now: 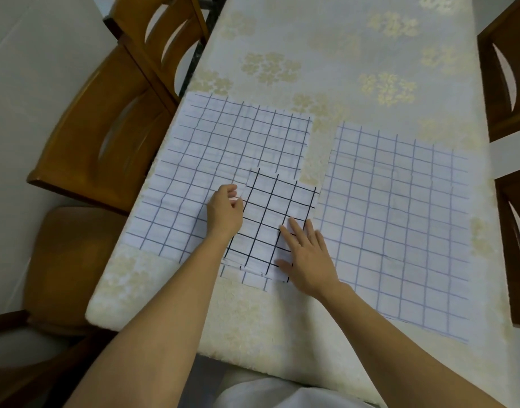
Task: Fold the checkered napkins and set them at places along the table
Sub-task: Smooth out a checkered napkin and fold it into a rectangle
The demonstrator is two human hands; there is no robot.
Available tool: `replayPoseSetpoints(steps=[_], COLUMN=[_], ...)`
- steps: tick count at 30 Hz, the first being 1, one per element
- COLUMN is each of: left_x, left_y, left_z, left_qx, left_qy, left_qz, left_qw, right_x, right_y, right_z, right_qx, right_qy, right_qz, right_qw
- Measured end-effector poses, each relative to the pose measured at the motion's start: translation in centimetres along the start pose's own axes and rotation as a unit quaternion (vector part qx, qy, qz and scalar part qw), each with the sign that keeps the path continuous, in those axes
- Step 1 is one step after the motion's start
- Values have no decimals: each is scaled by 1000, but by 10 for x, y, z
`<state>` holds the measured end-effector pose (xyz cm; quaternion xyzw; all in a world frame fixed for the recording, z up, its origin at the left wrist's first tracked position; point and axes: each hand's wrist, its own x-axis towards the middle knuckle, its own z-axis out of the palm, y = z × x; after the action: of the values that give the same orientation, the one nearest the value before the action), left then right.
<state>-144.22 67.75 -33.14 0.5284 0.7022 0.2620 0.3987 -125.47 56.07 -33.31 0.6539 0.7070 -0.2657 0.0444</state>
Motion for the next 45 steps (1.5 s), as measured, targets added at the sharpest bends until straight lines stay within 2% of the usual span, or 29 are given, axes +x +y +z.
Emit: replayPoseSetpoints(steps=[2,4,7,11,13,16,18,21,25,27,29,32,34,36,38,40,42,45], left_x=[1,3,6,8,7,0,-3,-2,1,4,9,9,2,-7,-16,-24,-33,-48], left_y=[-2,-4,-7,-5,1,16,31,55,84,89,85,73,63,51,37,27,22,16], left_z=[1,1,0,-2,0,10,25,54,81,86,87,84,80,76,72,71,73,80], left_qx=[12,21,33,62,120,279,299,326,428,449,425,387,356,317,307,310,316,325], left_qy=[0,3,0,-12,-12,16,-31,-122,-197,-222,-221,-187,-131,-73,-37,-28,-42,-103], left_qz=[9,16,21,18,49,170,267,366,423,426,411,387,384,369,338,311,300,290], left_qw=[1000,1000,999,998,991,945,915,863,774,754,776,816,842,871,889,898,899,894], right_x=[1,1,4,19,27,37,42,46,48,47,45,43,40,40,44,51,59,62], right_y=[2,4,7,14,19,26,28,28,32,36,39,41,37,31,30,33,41,49], right_z=[1,-1,-11,-24,-30,-41,-46,-49,-50,-50,-48,-42,-39,-36,-35,-35,-35,-38], right_qx=[25,86,197,312,344,363,371,373,389,389,381,331,264,212,204,201,180,177], right_qy=[28,106,181,171,154,137,140,139,132,136,139,155,222,287,276,228,202,182], right_qz=[-5,9,102,207,236,277,282,280,270,270,269,252,194,97,27,-2,-14,-33], right_qw=[999,991,958,911,896,879,874,874,871,870,873,896,918,929,939,953,963,967])
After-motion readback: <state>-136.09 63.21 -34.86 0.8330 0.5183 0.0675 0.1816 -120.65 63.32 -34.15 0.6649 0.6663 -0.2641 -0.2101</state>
